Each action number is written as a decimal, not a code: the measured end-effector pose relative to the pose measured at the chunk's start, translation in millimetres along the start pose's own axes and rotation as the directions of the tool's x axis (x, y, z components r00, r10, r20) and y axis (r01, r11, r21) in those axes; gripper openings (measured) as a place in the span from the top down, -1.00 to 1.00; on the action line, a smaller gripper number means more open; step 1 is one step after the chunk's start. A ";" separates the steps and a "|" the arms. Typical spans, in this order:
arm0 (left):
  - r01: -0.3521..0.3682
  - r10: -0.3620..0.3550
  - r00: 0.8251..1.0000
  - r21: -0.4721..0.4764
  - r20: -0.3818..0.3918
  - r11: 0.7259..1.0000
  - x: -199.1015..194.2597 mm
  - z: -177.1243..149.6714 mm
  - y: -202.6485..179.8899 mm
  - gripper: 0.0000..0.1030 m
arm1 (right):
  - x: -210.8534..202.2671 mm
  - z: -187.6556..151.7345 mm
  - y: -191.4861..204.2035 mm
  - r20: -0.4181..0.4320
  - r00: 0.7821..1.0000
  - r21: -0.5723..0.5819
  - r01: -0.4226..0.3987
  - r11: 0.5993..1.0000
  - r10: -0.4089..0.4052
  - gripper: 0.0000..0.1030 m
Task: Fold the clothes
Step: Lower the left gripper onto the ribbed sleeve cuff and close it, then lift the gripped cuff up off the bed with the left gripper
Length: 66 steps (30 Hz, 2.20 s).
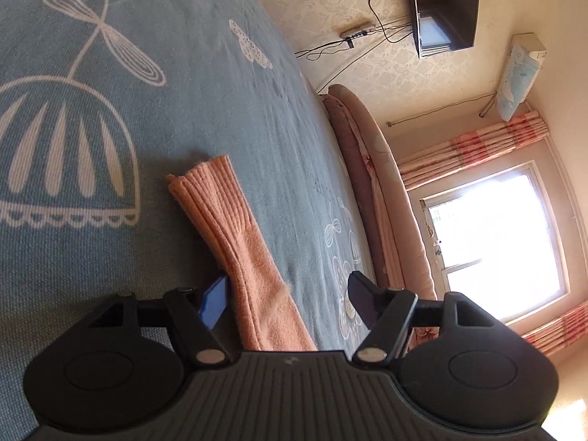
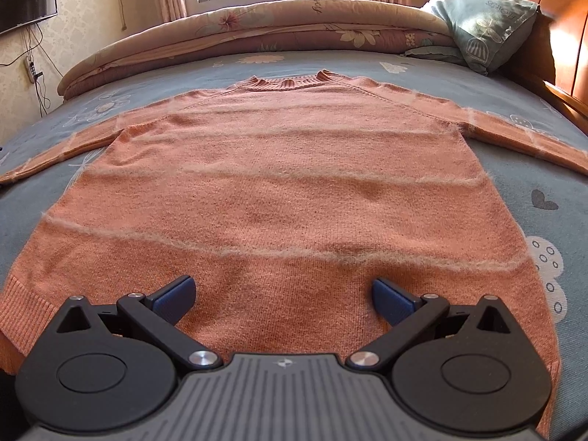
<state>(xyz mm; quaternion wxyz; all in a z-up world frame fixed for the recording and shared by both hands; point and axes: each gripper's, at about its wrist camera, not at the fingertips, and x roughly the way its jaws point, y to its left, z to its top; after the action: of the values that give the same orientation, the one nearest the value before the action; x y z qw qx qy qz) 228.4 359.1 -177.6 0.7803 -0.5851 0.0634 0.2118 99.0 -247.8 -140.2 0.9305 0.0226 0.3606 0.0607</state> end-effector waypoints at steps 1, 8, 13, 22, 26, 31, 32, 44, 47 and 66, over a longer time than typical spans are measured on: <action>-0.010 0.010 1.000 0.008 0.003 1.000 3.4 1.5 -2.8 -0.34 | 0.2 -0.1 0.6 0.000 1.000 -0.002 0.002 1.000 -0.002 -1.00; -0.120 0.120 0.993 0.072 0.003 0.990 -10.9 -6.2 -10.6 -0.32 | 1.1 -0.6 3.0 -0.001 1.000 -0.024 0.009 1.000 -0.009 -1.00; -0.164 0.164 0.986 0.073 0.014 0.984 -1.1 0.2 -14.5 -0.20 | -0.6 6.6 6.5 -0.026 0.999 -0.046 0.023 0.999 -0.024 -1.00; -0.258 0.261 0.965 0.194 0.012 0.946 3.8 -1.2 -24.7 0.54 | -15.8 72.9 17.2 0.068 0.992 -0.069 -0.097 0.993 0.102 -1.00; -0.282 0.290 0.957 0.206 -0.007 0.937 1.6 2.3 -24.1 0.77 | 5.6 74.6 21.2 0.144 0.983 -0.094 -0.101 0.990 0.114 -1.00; -0.358 0.376 0.927 0.316 0.005 0.879 5.0 -3.6 -47.4 0.78 | 26.7 50.5 14.5 0.050 0.990 -0.116 -0.122 0.986 0.128 -1.00; -0.372 0.393 0.920 0.337 0.008 0.865 5.7 -4.9 -52.5 0.78 | 26.5 51.1 14.7 0.050 0.990 -0.124 -0.124 0.984 0.131 -1.00; -0.269 0.312 0.950 0.543 0.013 0.796 -17.3 -35.3 -167.2 0.85 | 15.1 61.0 5.0 0.069 0.988 -0.122 -0.128 0.984 0.137 -1.00; -0.217 0.277 0.961 0.615 -0.003 0.758 -18.1 -54.5 -201.8 0.85 | 13.0 63.8 -3.3 0.067 0.988 -0.085 -0.133 0.987 0.139 -1.00; 0.096 0.146 0.965 0.812 -0.218 0.575 -12.0 -211.0 -338.6 0.85 | -4.3 66.4 -48.7 0.073 0.989 0.032 -0.128 0.991 0.126 -1.00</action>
<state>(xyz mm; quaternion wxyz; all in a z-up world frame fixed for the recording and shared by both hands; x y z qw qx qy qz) 386.0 81.3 61.8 0.9430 -0.1810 0.2642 0.0908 145.3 -296.5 -92.4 0.9363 0.0648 0.3265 0.1122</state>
